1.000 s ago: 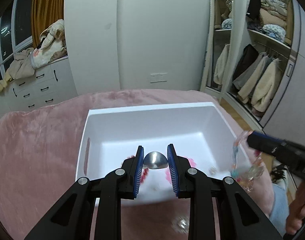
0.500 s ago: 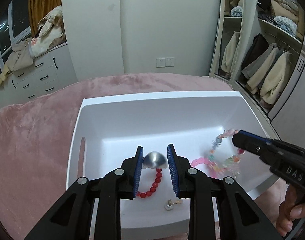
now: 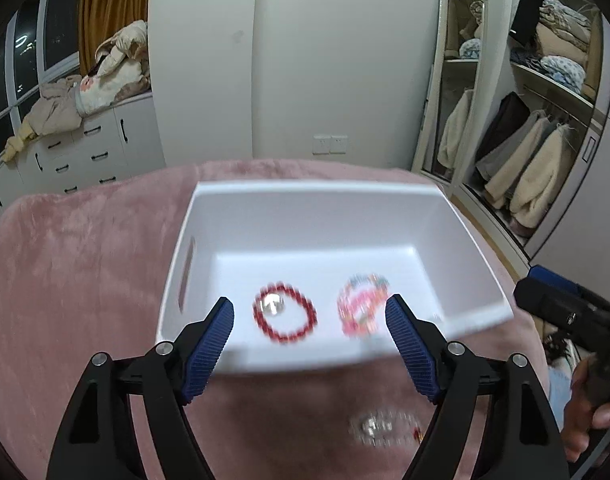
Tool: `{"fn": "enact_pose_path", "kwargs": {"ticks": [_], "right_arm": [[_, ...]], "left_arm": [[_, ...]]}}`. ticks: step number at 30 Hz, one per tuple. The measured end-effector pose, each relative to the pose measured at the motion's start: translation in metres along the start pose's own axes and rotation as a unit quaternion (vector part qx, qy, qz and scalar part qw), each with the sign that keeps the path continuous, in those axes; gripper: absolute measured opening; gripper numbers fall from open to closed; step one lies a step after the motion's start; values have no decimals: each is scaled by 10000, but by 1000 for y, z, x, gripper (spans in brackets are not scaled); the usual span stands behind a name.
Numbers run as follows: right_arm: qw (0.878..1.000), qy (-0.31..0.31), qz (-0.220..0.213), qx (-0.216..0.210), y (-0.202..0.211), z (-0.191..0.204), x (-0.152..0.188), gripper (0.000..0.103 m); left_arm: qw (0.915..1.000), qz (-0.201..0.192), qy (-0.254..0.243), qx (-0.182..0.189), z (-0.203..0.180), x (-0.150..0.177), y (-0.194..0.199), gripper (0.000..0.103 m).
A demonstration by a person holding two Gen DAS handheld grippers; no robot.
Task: Organize jewelry
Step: 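Open both tools to drop the heart charm and pastel bracelet into the box, then withdraw both tools from the box and lower them over the clear bead bracelet, then close the left tool on the silver heart bead while the right tool grips the bracelet near its gold charm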
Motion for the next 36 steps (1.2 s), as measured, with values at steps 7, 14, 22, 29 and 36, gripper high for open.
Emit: {"fn": "enact_pose_path", "kwargs": {"ticks": [7, 14, 22, 29, 36], "right_arm": [[9998, 90, 190, 50, 14, 5, 27, 98], [9985, -193, 512, -59, 2, 0, 52, 87], [9862, -1062, 1145, -555, -17, -30, 57, 64], [9771, -507, 2059, -165, -63, -7, 63, 53], [9670, -329, 2527, 2, -97, -7, 67, 28]], "left_arm": [[9997, 170, -20, 152, -4, 43, 13, 80], [9982, 344, -339, 363, -20, 85, 13, 80], [9951, 613, -582, 510, -33, 92, -6, 78], [9884, 976, -897, 747, -45, 92, -41, 52], [9828, 1095, -1174, 909, -54, 96, -72, 47]]}}
Point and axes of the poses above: each gripper's, at about its wrist camera, not at the fingertips, and y roughly against the way its jaws point, z to its left, x to its underside, the point moved 1 cm from there along -y, roughly the way its jaws point, and after that the axes turned 11 degrees about z, right-handed, at the moved point
